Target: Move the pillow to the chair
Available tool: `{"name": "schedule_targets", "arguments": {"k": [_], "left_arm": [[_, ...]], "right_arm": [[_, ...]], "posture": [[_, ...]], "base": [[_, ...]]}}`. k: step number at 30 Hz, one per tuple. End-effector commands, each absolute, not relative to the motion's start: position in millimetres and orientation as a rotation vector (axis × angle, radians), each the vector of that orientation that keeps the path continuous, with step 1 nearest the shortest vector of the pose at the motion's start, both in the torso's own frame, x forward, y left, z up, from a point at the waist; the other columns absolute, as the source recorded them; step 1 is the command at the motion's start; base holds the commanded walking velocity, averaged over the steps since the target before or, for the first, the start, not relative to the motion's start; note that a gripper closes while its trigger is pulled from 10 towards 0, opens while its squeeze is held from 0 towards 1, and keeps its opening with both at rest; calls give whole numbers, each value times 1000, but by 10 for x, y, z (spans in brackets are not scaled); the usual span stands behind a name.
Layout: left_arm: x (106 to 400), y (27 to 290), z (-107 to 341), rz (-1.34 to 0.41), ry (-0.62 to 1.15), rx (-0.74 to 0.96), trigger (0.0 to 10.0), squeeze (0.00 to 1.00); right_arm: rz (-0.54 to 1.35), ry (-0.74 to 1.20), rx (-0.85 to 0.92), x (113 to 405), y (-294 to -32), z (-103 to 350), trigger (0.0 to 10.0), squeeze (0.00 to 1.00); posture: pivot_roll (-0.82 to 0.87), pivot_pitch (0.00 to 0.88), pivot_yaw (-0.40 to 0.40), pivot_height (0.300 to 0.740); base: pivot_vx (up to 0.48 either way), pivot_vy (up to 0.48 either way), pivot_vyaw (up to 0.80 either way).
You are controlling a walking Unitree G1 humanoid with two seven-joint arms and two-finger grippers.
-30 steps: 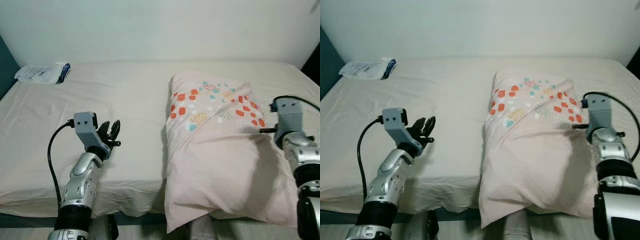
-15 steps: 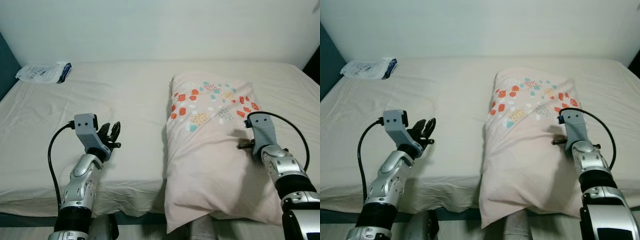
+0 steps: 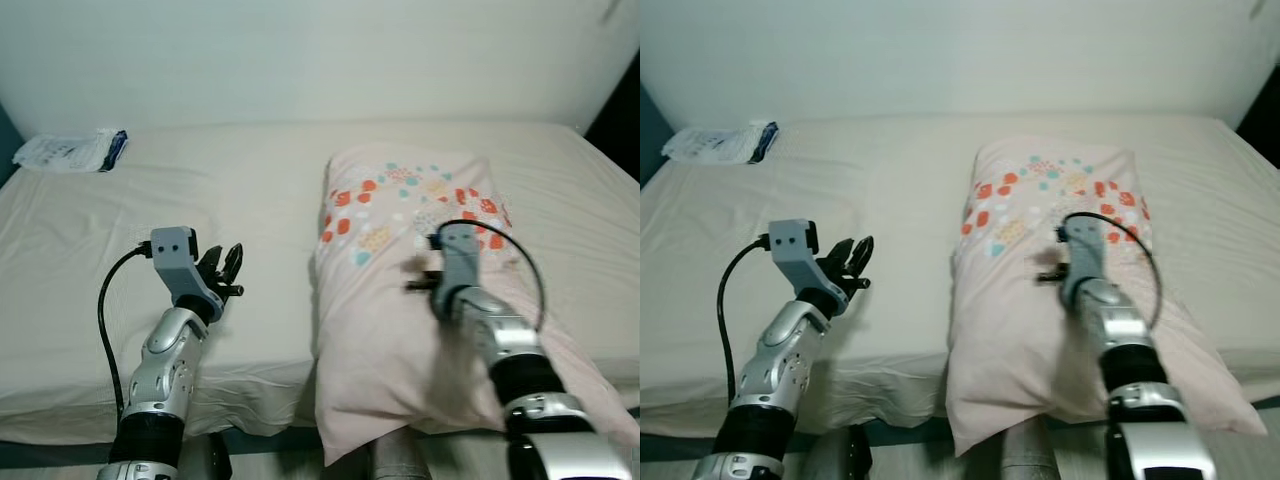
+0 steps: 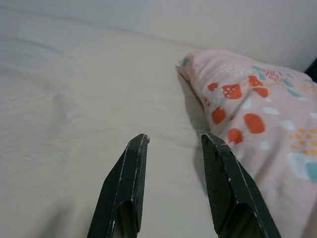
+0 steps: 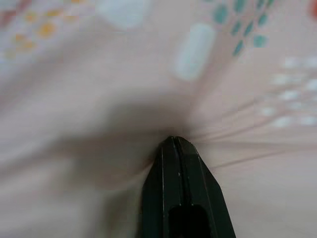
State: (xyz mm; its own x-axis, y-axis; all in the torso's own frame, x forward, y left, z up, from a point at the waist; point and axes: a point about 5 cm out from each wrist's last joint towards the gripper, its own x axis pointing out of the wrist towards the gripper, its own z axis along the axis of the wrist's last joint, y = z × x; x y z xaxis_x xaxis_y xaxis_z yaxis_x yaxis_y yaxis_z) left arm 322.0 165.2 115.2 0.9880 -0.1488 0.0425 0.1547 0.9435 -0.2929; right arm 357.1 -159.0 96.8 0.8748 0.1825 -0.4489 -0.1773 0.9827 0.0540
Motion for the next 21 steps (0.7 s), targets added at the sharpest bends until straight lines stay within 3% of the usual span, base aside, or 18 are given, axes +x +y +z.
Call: {"name": "schedule_targets", "arguments": {"k": [1, 2, 4, 11, 16, 19, 20, 21], "left_arm": [[3230, 1616, 1134, -160, -5, -292, 10000, 0], [3230, 1616, 1134, -160, -5, -292, 10000, 0], [3229, 1602, 1140, -165, -8, -293, 10000, 0], [3221, 1603, 1144, -168, -10, -293, 10000, 0], [3198, 1604, 1138, -194, -3, -297, 10000, 0], [3186, 1576, 1137, -229, 5, -307, 10000, 0], [3126, 1465, 1116, -380, 54, -354, 10000, 0], [3126, 1465, 1116, -380, 54, -354, 10000, 0]], "right_arm": [[306, 505, 68, 3547, -1234, 919, 10000, 0], [306, 505, 68, 3547, -1234, 919, 10000, 0], [389, 434, 168, 3640, -926, 1131, 10000, 0], [389, 273, 265, 3761, -943, 1480, 10000, 0], [231, 95, 313, 3909, -1444, 1852, 10000, 0], [208, 87, 303, 3915, -1542, 1871, 10000, 0], [173, 91, 271, 3908, -1744, 1872, 10000, 0], [173, 91, 271, 3908, -1744, 1872, 10000, 0]], "posture": [[-93, 78, -1, 582], [-93, 78, -1, 582], [-89, 71, -5, 582], [-86, 64, -9, 582], [-91, 58, -8, 582], [-92, 58, -9, 582], [-93, 65, -10, 582], [-93, 65, -10, 582]], "base": [[0, 0, 0], [0, 0, 0], [0, 0, 0], [0, 0, 0], [0, 0, 0], [0, 0, 0], [0, 0, 0], [0, 0, 0]]}}
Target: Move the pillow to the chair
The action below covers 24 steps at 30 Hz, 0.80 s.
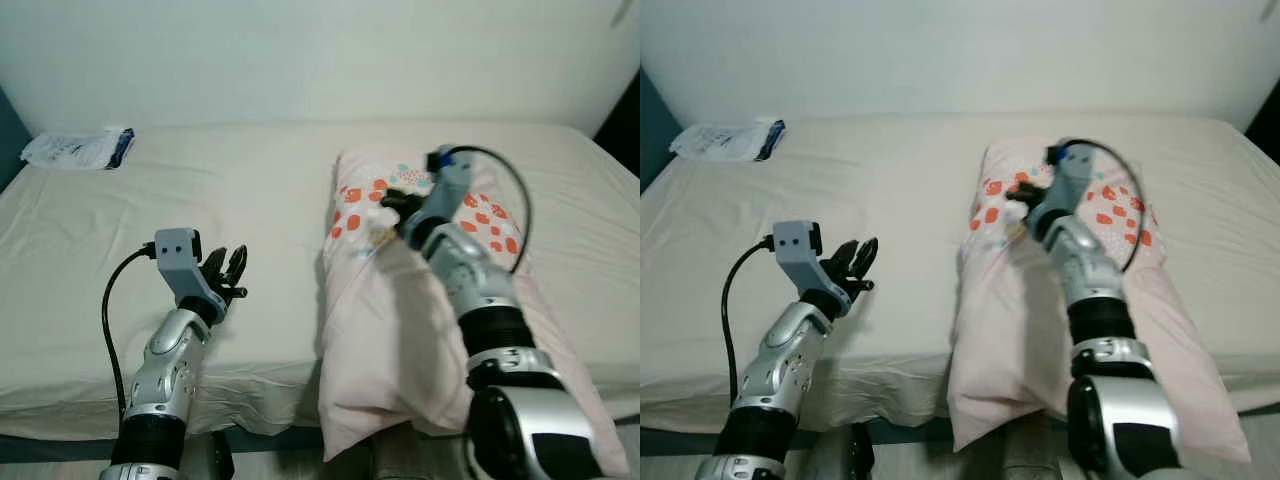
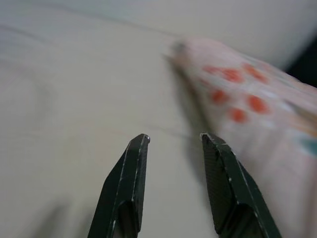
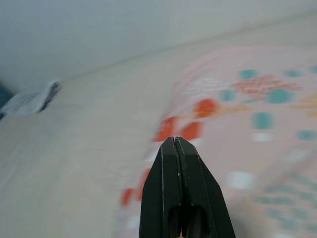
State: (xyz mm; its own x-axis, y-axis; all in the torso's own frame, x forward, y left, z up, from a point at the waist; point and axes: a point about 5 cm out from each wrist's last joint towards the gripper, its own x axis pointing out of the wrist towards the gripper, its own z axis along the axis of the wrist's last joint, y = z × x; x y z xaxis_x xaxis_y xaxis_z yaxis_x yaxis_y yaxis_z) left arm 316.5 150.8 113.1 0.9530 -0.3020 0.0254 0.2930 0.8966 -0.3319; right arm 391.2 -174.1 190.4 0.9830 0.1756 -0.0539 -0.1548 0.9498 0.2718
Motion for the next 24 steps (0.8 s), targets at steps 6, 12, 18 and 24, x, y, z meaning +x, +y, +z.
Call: {"name": "schedule_targets", "arguments": {"k": [6, 12, 18, 24], "left_arm": [[2932, 1277, 835, -607, 232, -348, 10000, 71], [2834, 1154, 641, -706, 348, -391, 10000, 1000], [2764, 1087, 474, -736, 566, -434, 10000, 1000], [2762, 1001, 438, -723, 686, -641, 10000, 1000]], "right_arm": [[279, 130, 114, 3818, -1855, 1808, 10000, 0], [501, 23, -95, 3623, -1599, 1835, 10000, 0], [572, 18, -151, 3455, -1484, 1731, 10000, 0], [561, 15, -125, 3417, -1494, 1719, 10000, 0]], "posture": [[-92, 74, -15, 582], [-98, 80, -10, 582], [-103, 87, -4, 582], [-106, 93, 1, 582]], "base": [[0, 0, 0], [0, 0, 0], [0, 0, 0], [0, 0, 0]]}}
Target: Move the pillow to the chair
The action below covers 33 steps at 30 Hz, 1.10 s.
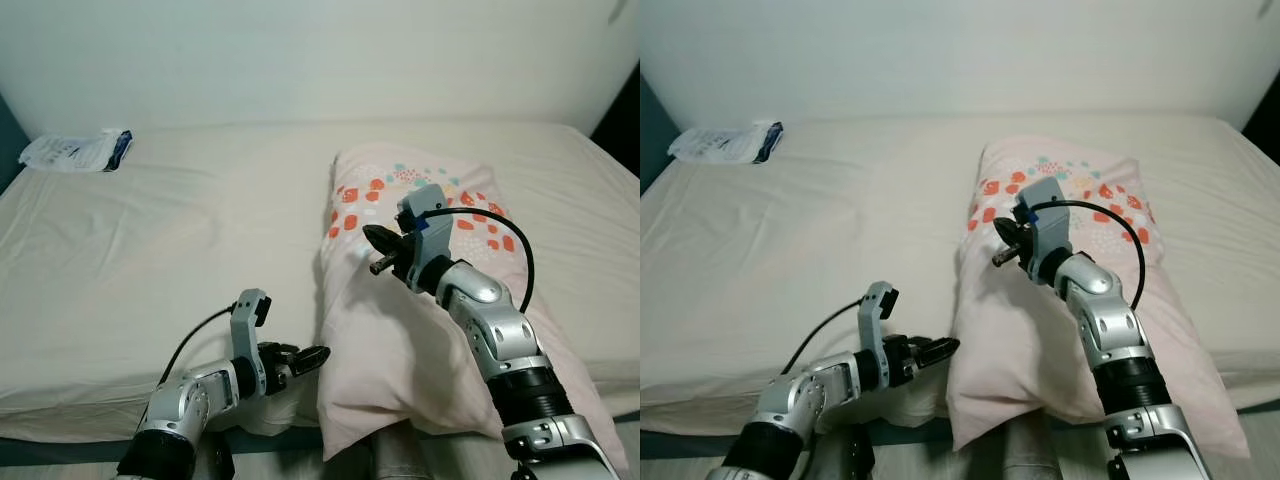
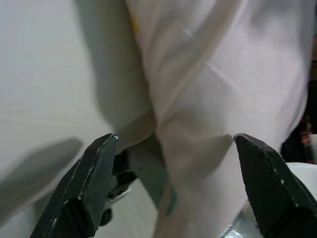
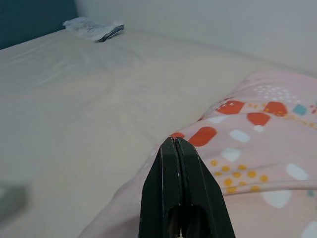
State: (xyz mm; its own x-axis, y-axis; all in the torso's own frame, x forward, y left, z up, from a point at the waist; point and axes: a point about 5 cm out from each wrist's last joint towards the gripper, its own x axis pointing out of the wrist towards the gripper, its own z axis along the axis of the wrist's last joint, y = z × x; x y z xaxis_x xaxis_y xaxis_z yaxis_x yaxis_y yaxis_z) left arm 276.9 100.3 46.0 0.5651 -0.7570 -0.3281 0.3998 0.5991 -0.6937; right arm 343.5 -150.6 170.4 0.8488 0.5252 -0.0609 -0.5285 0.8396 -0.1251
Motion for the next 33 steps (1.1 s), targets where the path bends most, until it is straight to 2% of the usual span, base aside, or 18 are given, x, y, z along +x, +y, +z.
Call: {"name": "schedule_targets", "arguments": {"k": [1, 8, 9, 10, 11, 14, 19, 20, 21, 22, 29, 33], "left_arm": [[2764, 977, 437, -728, 698, -674, 10000, 1000], [2787, 863, 420, -731, 747, -739, 10000, 1000], [2803, 811, 418, -719, 758, -743, 10000, 565], [2803, 811, 418, -719, 758, -743, 10000, 565], [2804, 724, 432, -736, 767, -728, 10000, 0], [2801, 560, 421, -729, 803, -620, 10000, 0], [2820, 519, 450, -717, 793, -619, 9804, 0], [2823, 516, 451, -717, 793, -612, 549, 0], [2823, 516, 451, -717, 793, -612, 549, 0], [2827, 518, 447, -712, 792, -607, 0, 0], [2868, 570, 438, -671, 770, -574, 0, 0], [2936, 597, 521, -655, 735, -628, 0, 0]], "right_arm": [[557, 12, -118, 3416, -1505, 1728, 10000, 0], [552, -1, -119, 3392, -1533, 1762, 10000, 0], [550, -4, -121, 3387, -1538, 1769, 10000, 0], [550, -4, -121, 3387, -1538, 1769, 10000, 0], [548, -6, -122, 3387, -1539, 1773, 10000, 0], [545, -11, -123, 3379, -1531, 1784, 10000, 0], [545, -14, -121, 3373, -1527, 1791, 10000, 0], [545, -14, -120, 3372, -1525, 1791, 10000, 0], [545, -14, -120, 3372, -1525, 1791, 10000, 0], [546, -14, -121, 3372, -1523, 1791, 10000, 0], [545, -18, -119, 3378, -1503, 1795, 10000, 0], [544, -21, -119, 3381, -1496, 1800, 10000, 0]], "posture": [[-108, 94, 2, 582], [-110, 95, 5, 582], [-111, 95, 5, 582], [-111, 95, 5, 582], [-112, 96, 5, 582], [-113, 97, 7, 582], [-111, 97, 6, 582], [-110, 97, 5, 582], [-110, 97, 5, 582], [-110, 97, 5, 582], [-106, 94, 10, 582], [-104, 93, 14, 582]], "base": [[0, 0, 0], [0, 0, 0], [0, 0, 0], [0, 0, 0], [0, 0, 0], [0, 0, 0], [0, 0, 0], [0, 0, 0], [0, 0, 0], [0, 0, 0], [0, 0, 0], [0, 0, 0]]}}
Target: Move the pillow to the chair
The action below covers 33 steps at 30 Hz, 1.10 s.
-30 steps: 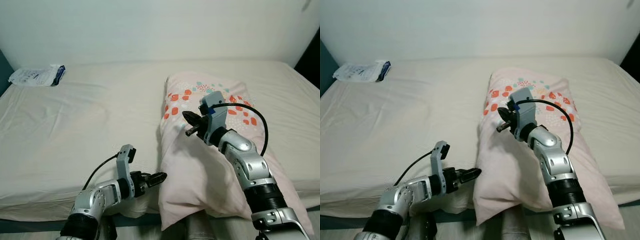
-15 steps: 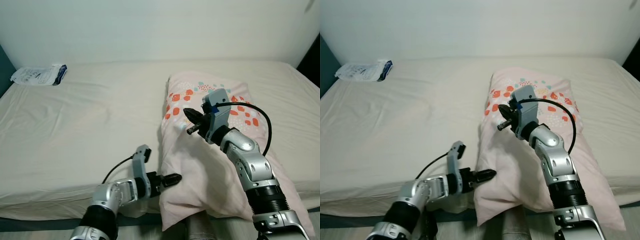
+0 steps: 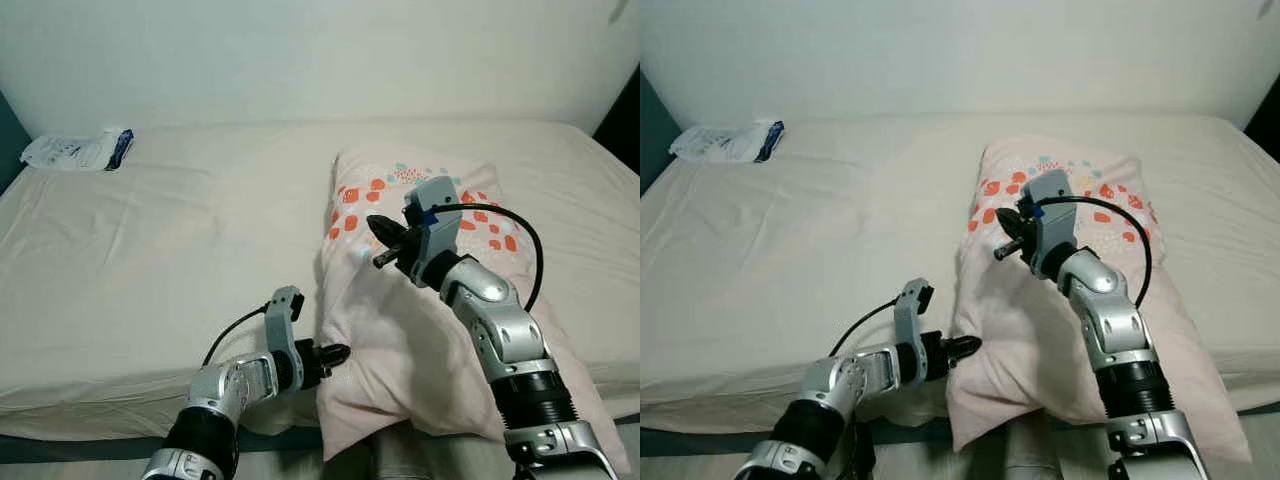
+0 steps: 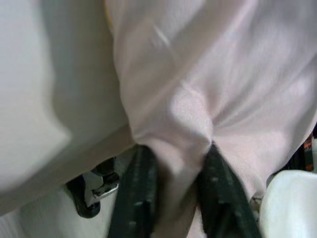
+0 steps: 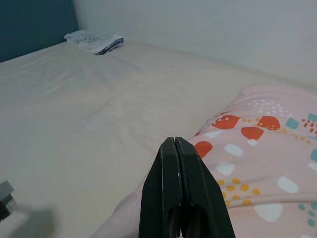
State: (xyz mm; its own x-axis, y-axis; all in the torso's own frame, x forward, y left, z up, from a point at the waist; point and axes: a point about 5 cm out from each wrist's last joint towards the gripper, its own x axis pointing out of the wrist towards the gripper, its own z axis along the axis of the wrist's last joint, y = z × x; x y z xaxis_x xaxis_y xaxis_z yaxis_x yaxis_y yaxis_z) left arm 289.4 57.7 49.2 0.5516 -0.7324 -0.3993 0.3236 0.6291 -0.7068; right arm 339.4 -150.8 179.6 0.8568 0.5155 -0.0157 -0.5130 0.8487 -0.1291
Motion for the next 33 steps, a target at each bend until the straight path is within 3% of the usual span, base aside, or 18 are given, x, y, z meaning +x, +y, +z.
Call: {"name": "schedule_targets", "arguments": {"k": [1, 12, 17, 22, 25, 26, 28, 29, 33], "left_arm": [[2944, 602, 529, -655, 732, -626, 0, 0], [3059, 775, 672, -654, 653, -598, 0, 0], [3221, 1079, 822, -608, 536, -379, 0, 0], [3346, 1300, 912, -530, 471, -274, 0, 0], [3545, 1814, 1091, -308, 383, -53, 0, 0], [3545, 1814, 1091, -308, 383, -53, 0, 0], [3646, 2152, 1310, -168, 296, 77, 0, 0], [3646, 2152, 1310, -168, 296, 77, 0, 0], [3738, 2580, 1735, 11, 150, 201, 0, 0]], "right_arm": [[544, -21, -120, 3381, -1495, 1800, 10000, 0], [547, -34, -114, 3376, -1475, 1805, 10000, 0], [547, -40, -115, 3377, -1466, 1814, 10000, 0], [546, -42, -116, 3381, -1469, 1816, 10000, 0], [545, -47, -119, 3387, -1471, 1823, 10000, 0], [545, -47, -119, 3387, -1471, 1823, 10000, 0], [545, -49, -118, 3391, -1468, 1826, 10000, 0], [545, -49, -118, 3391, -1468, 1826, 10000, 0], [541, -52, -117, 3400, -1464, 1831, 10000, 0]], "posture": [[-104, 93, 14, 582], [-101, 80, 16, 582], [-99, 65, 15, 582], [-98, 60, 11, 582], [-95, 56, 8, 582], [-95, 56, 8, 582], [-91, 54, 5, 582], [-91, 54, 5, 582], [-91, 57, 3, 582]], "base": [[0, 0, 0], [0, 0, 0], [0, 0, 0], [0, 0, 0], [0, 0, 0], [0, 0, 0], [0, 0, 0], [0, 0, 0], [0, 0, 0]]}}
